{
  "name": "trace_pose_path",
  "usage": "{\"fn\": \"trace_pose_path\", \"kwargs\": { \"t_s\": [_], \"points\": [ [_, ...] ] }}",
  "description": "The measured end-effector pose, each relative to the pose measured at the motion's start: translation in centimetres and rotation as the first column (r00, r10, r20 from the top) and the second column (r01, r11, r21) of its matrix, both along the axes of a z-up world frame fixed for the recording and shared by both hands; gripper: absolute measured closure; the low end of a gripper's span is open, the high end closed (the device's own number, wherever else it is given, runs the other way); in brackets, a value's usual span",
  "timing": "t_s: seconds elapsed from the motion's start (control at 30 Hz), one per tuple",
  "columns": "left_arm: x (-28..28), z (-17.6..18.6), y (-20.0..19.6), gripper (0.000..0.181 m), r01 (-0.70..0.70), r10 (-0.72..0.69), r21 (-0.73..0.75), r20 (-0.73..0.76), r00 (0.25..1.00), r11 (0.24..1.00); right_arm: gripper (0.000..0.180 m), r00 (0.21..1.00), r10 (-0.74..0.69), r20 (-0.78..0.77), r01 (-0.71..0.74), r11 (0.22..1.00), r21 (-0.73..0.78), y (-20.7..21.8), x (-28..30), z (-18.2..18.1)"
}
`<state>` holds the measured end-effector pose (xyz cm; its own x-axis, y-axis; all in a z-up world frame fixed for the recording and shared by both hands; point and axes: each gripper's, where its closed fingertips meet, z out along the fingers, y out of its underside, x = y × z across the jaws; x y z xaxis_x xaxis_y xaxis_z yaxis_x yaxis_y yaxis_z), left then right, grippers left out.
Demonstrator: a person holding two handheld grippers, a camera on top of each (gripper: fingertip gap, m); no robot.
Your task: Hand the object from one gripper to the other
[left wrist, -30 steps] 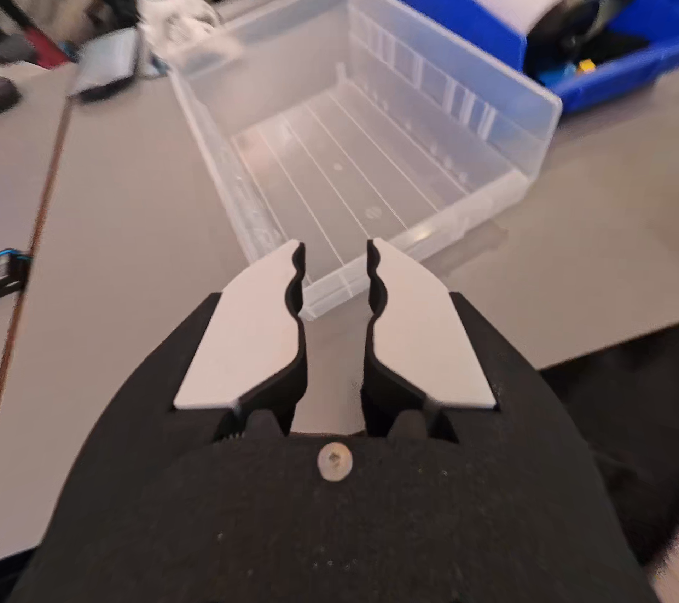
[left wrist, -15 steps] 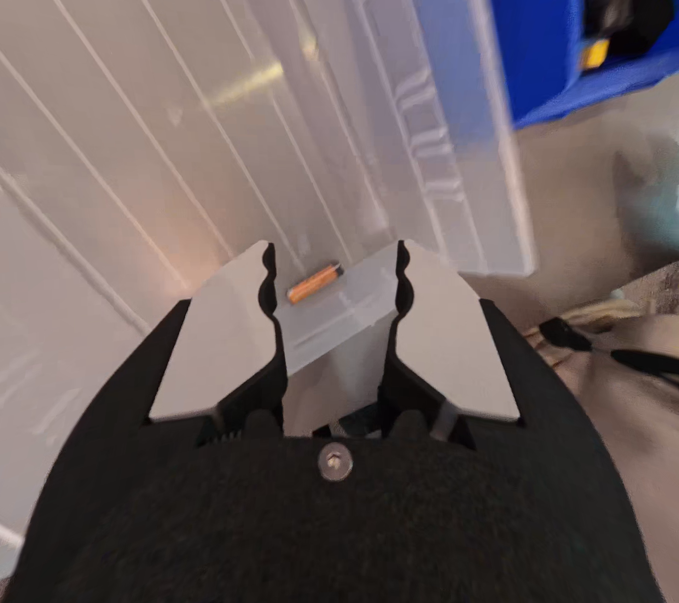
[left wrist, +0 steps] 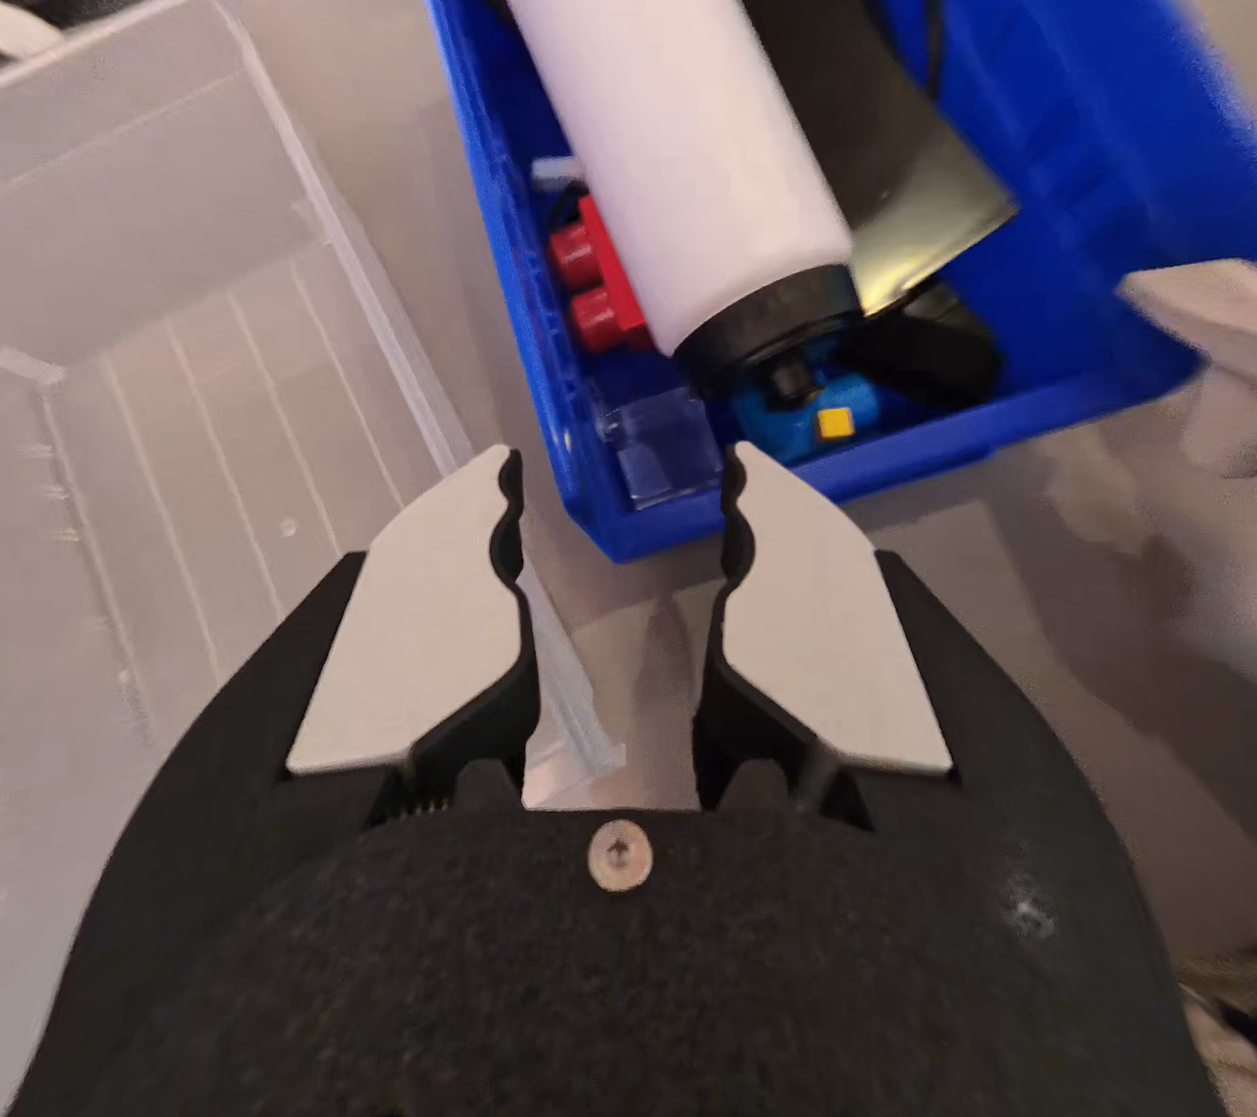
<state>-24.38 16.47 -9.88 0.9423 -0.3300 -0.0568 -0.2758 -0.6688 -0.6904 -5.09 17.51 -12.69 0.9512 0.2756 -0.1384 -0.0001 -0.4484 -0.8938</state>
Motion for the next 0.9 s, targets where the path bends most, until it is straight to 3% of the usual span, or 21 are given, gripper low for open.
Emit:
{"fn": "trace_pose_path", "kwargs": {
  "t_s": [0.03, 0.1, 0.23, 0.33, 0.47, 0.7, 0.9],
  "points": [
    [-0.3, -0.9, 0.3, 0.127, -0.018, 0.018, -0.013, -0.054, 0.998, 1.000, 0.145, 0.999, 0.013, 0.032, -0.014, 1.000, 0.008, 0.0, -0.3, -0.1],
    [-1.0, -1.4, 1.0, 0.150, -0.041, 0.042, 0.006, -0.158, 0.986, 0.999, 0.172, 0.994, 0.027, 0.106, -0.028, 1.000, 0.008, -0.1, -0.5, -0.1],
    [-0.6, -1.6, 1.0, 0.169, 0.008, -0.018, -0.040, -0.264, 0.964, 0.999, 0.173, 0.994, 0.035, 0.105, -0.037, 0.999, 0.011, -0.2, 0.4, -0.1],
    [1.6, -1.5, 0.4, 0.170, 0.067, -0.077, -0.048, -0.254, 0.964, 0.997, 0.175, 0.986, -0.036, 0.162, 0.029, 0.998, 0.049, -0.1, 2.3, 0.0],
    [7.2, 0.1, -0.8, 0.169, 0.172, -0.169, 0.027, -0.093, 0.981, 0.985, 0.176, 0.978, -0.134, 0.162, 0.116, 0.987, 0.115, -0.1, 7.4, 1.6],
    [17.9, -0.3, -0.6, 0.168, 0.325, -0.317, 0.051, -0.115, 0.941, 0.944, 0.176, 0.937, -0.289, 0.194, 0.271, 0.956, 0.116, -1.8, 18.5, 2.4],
    [28.2, -1.7, -0.2, 0.166, 0.444, -0.439, 0.054, -0.083, 0.895, 0.895, 0.175, 0.892, -0.418, 0.169, 0.413, 0.908, 0.066, -2.6, 28.9, 0.8]
  ]
}}
